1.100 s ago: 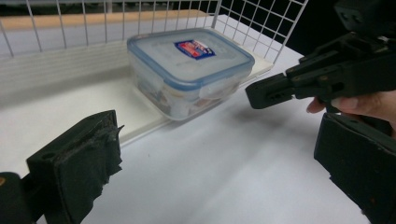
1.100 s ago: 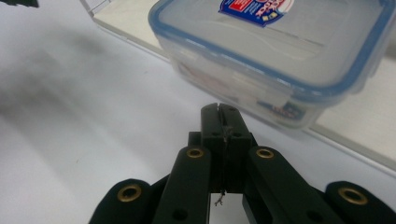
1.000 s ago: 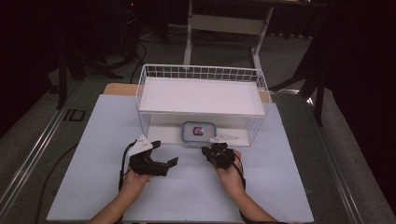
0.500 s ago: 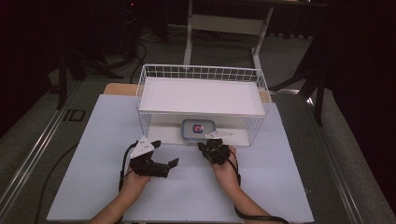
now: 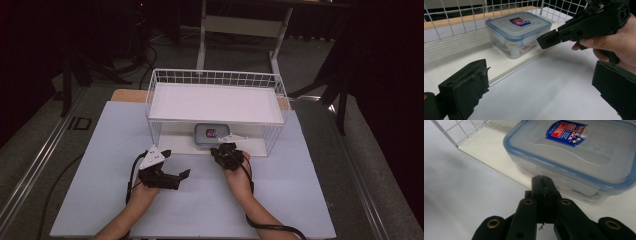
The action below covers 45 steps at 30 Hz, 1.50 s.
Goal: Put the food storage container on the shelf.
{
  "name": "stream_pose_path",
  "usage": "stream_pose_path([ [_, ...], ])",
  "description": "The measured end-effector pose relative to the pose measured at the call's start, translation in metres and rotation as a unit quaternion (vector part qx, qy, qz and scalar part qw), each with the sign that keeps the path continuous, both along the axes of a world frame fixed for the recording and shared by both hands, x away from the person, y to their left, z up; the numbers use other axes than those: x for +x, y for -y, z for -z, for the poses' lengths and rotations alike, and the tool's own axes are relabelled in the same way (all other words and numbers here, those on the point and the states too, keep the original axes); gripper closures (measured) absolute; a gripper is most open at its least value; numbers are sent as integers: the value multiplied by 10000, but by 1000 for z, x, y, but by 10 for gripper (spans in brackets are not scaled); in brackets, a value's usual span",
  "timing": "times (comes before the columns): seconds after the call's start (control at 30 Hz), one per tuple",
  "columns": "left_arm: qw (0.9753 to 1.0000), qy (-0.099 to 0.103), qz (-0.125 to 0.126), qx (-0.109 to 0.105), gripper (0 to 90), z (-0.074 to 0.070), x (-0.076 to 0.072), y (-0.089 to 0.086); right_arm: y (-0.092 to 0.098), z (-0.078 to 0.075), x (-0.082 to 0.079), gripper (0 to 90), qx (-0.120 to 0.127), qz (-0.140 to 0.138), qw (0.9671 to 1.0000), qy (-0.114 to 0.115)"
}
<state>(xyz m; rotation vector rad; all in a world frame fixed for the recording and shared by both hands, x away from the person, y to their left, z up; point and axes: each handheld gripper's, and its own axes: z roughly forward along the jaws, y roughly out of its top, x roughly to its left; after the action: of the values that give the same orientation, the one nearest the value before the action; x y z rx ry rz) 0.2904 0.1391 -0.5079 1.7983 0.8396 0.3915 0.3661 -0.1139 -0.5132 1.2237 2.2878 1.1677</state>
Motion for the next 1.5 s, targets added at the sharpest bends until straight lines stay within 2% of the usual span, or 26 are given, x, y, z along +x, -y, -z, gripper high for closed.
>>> stream_pose_path([
  [0.23,10000,-27,35,-19,15,0,0,0,-6,2,7,900,-13,50,10000,-8],
  [0.4,9999,107,32,-20,16,-3,-3,3,-7,4,13,900,5,144,9999,-39],
  [0.57,10000,46,37,-61,16,-2,-3,4,-7,3,18,900,49,207,9998,-57],
  [0.73,10000,35,13,-42,15,-1,-3,3,-14,1,21,900,-18,171,9998,95],
  [0.87,10000,50,-8,-37,16,-2,-3,1,-16,0,26,900,-10,218,9997,108],
  [1.0,10000,40,-1,-56,15,-2,-4,1,-15,-1,29,899,-18,342,9994,28],
  [1.1,10000,42,0,-57,16,-2,-4,1,-12,0,32,899,-30,394,9992,96],
  [1.27,10000,27,-5,-40,16,-1,-4,2,-9,-1,28,899,37,435,9990,88],
  [1.37,10000,17,19,-78,16,-1,-4,3,-7,-2,23,898,-72,282,9993,236],
  [1.43,9999,-20,38,-131,16,-1,-4,4,-4,-4,17,889,-13,241,9995,202],
  [1.5,9999,-30,49,-112,16,-1,-4,5,-1,-7,11,881,-33,169,9994,308],
])
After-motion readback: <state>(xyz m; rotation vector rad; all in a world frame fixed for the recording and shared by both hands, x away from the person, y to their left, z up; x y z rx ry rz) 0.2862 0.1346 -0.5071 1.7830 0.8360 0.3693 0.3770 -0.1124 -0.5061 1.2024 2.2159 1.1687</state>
